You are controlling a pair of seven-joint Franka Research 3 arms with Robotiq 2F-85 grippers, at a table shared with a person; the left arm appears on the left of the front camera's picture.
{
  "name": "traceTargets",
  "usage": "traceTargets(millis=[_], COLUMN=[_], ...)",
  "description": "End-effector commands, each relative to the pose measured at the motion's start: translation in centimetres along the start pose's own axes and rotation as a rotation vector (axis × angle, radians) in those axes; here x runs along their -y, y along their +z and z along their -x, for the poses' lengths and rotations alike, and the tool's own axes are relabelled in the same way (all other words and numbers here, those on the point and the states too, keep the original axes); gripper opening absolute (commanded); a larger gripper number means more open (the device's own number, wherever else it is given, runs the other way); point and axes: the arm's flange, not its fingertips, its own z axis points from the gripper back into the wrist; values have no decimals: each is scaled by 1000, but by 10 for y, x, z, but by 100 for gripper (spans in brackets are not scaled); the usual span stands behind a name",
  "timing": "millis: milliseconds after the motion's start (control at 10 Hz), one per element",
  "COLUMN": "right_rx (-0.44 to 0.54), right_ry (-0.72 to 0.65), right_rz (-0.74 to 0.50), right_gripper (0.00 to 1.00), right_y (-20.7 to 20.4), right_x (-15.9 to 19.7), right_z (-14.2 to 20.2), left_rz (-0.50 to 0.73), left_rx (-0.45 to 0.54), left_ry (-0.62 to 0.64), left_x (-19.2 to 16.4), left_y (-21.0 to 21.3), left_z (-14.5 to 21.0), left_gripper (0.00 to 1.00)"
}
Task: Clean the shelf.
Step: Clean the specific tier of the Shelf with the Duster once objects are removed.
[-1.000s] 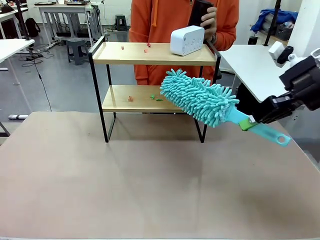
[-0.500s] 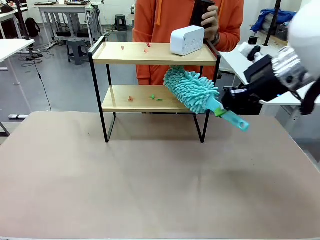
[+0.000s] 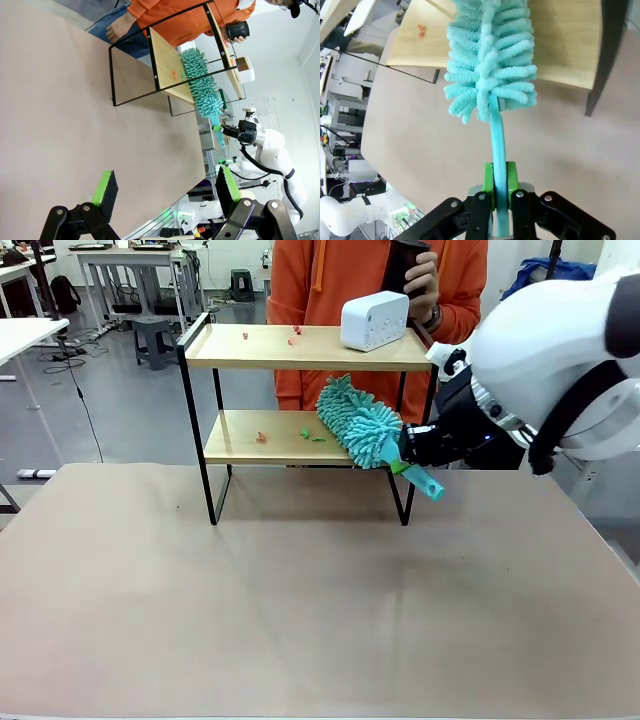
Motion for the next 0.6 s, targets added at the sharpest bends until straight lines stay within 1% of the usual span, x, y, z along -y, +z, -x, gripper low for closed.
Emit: traceTargets(millis=[0,100,200,300,500], right_rx=[-37,-98,-164,-182,-274], right_ry=[17,34,78,144,295], right_rz=[-74,-123,-171,-179,-222], right_gripper=[12,12,12,12,12], right_y=[-9,-17,-23,-26,-23], right_x=[-8,-10,-14,-18,-21], right_z=[-6,-5,-4,-3,-3], left_rz=[18,18,18,18,18], left_rx=[15,15,15,15,15], left_ry=[-19,-19,-19,-19,-19], left_x=[1,1,1,1,1], left_y=[-2,-2,-2,-2,-2], left_z=[1,1,1,1,1], left_gripper=[100,100,100,100,100])
